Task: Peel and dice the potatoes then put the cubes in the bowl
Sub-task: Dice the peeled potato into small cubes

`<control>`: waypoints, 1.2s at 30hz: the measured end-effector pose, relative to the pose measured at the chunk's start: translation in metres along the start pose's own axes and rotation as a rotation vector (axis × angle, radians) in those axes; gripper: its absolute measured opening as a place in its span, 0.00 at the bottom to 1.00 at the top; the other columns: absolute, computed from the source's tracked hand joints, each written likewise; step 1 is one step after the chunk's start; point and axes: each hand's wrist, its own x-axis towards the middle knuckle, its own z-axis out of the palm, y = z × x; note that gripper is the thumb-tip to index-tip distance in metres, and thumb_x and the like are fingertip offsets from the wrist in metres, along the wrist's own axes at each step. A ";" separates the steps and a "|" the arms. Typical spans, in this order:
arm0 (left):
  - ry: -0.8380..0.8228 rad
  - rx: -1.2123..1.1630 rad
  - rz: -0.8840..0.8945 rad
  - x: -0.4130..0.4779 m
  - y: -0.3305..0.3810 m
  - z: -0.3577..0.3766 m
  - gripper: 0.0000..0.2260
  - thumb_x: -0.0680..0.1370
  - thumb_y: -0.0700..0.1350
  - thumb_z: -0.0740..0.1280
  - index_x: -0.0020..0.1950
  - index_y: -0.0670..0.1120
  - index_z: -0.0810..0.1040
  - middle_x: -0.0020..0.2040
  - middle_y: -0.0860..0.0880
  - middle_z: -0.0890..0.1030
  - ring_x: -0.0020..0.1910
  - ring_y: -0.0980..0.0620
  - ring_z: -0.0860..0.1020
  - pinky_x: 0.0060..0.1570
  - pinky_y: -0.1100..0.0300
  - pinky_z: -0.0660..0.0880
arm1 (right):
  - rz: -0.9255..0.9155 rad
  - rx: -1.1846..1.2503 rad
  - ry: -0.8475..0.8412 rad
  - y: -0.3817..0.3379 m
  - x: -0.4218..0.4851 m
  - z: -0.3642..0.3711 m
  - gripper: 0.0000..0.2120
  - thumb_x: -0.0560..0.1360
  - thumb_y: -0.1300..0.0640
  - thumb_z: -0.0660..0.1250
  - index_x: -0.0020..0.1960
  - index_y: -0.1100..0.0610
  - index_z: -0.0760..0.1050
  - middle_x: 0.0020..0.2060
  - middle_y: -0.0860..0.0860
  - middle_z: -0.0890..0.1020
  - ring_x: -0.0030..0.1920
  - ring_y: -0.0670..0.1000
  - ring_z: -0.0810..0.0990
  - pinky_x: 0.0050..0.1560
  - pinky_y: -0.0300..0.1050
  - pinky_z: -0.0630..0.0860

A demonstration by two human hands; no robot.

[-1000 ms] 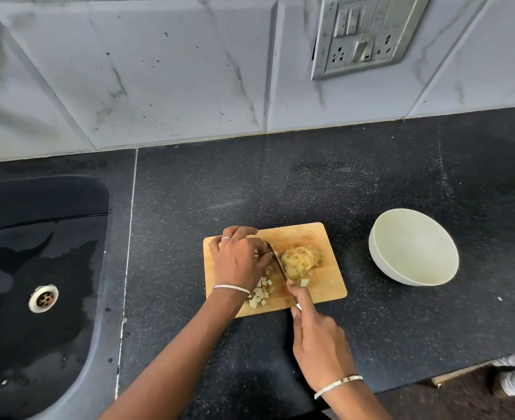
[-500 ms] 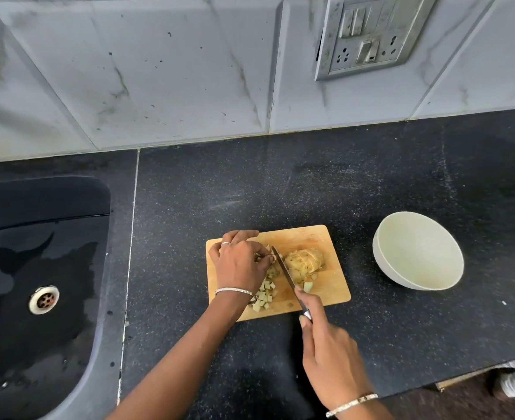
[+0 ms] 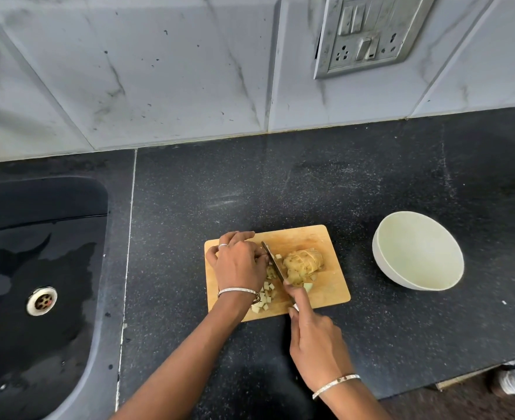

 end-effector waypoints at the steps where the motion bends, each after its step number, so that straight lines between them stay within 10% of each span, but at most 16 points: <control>1: 0.001 0.002 -0.015 0.000 0.001 0.000 0.05 0.73 0.47 0.69 0.39 0.53 0.84 0.63 0.59 0.77 0.67 0.54 0.66 0.58 0.52 0.52 | 0.002 -0.006 0.001 0.000 0.000 0.000 0.21 0.83 0.51 0.52 0.71 0.34 0.50 0.34 0.46 0.76 0.32 0.52 0.76 0.32 0.47 0.71; 17: 0.040 0.000 -0.022 -0.003 -0.001 -0.002 0.05 0.73 0.50 0.69 0.40 0.54 0.84 0.62 0.58 0.78 0.66 0.52 0.68 0.62 0.49 0.58 | 0.026 -0.003 0.006 -0.003 -0.025 -0.031 0.24 0.83 0.52 0.52 0.72 0.33 0.45 0.30 0.42 0.71 0.28 0.45 0.69 0.29 0.43 0.65; 25: -0.029 -0.178 -0.039 0.002 -0.008 -0.015 0.04 0.71 0.50 0.72 0.40 0.57 0.78 0.53 0.54 0.82 0.59 0.46 0.74 0.57 0.46 0.71 | 0.020 0.014 0.057 -0.014 -0.007 -0.012 0.30 0.82 0.56 0.56 0.75 0.37 0.44 0.45 0.45 0.79 0.43 0.50 0.80 0.38 0.43 0.68; 36: -0.112 0.084 0.194 0.009 0.002 -0.012 0.08 0.73 0.53 0.70 0.51 0.61 0.82 0.65 0.57 0.74 0.66 0.51 0.66 0.59 0.50 0.62 | 0.014 0.068 0.061 -0.015 -0.018 -0.022 0.29 0.82 0.56 0.56 0.76 0.38 0.46 0.44 0.43 0.79 0.44 0.48 0.80 0.37 0.41 0.67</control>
